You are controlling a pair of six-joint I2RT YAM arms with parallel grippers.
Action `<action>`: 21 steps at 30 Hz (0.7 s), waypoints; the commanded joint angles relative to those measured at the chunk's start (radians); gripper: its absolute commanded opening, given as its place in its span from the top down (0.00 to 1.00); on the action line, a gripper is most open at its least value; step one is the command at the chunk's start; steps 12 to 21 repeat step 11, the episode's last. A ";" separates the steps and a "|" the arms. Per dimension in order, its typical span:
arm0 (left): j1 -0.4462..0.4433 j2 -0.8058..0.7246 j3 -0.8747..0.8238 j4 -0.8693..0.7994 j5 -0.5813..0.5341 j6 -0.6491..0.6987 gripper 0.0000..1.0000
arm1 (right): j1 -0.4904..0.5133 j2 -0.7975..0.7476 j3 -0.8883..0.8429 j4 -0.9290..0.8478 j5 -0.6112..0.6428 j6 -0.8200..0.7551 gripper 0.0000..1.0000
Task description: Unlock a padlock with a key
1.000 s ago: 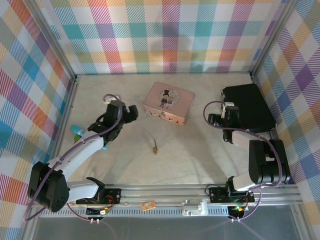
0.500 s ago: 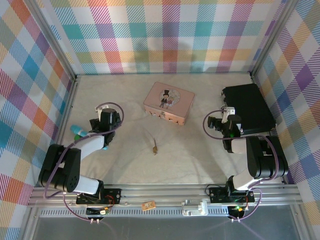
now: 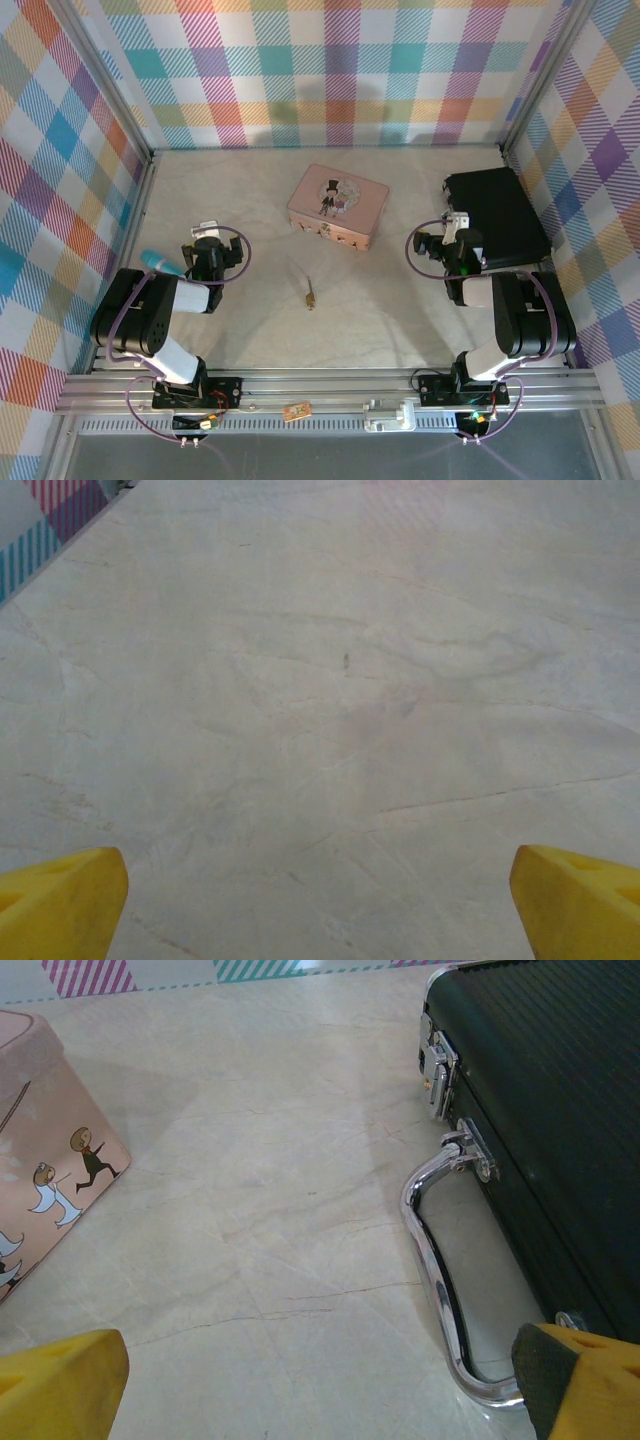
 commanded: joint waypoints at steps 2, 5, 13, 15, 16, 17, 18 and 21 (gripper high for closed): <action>0.012 0.005 0.006 0.087 0.039 0.015 0.01 | -0.004 0.003 0.014 0.033 -0.021 -0.019 0.01; 0.012 0.004 0.008 0.081 0.040 0.014 0.00 | -0.005 0.003 0.016 0.028 -0.023 -0.017 0.01; 0.012 0.002 0.011 0.072 0.045 0.009 0.00 | -0.005 0.001 0.013 0.033 -0.022 -0.019 0.01; 0.012 0.002 0.011 0.072 0.045 0.009 0.00 | -0.005 0.001 0.013 0.033 -0.022 -0.019 0.01; 0.012 0.002 0.011 0.072 0.045 0.009 0.00 | -0.005 0.001 0.013 0.033 -0.022 -0.019 0.01; 0.012 0.002 0.011 0.072 0.045 0.009 0.00 | -0.005 0.001 0.013 0.033 -0.022 -0.019 0.01; 0.012 0.002 0.011 0.072 0.045 0.009 0.00 | -0.005 0.001 0.013 0.033 -0.022 -0.019 0.01; 0.012 0.002 0.011 0.072 0.045 0.009 0.00 | -0.005 0.001 0.013 0.033 -0.022 -0.019 0.01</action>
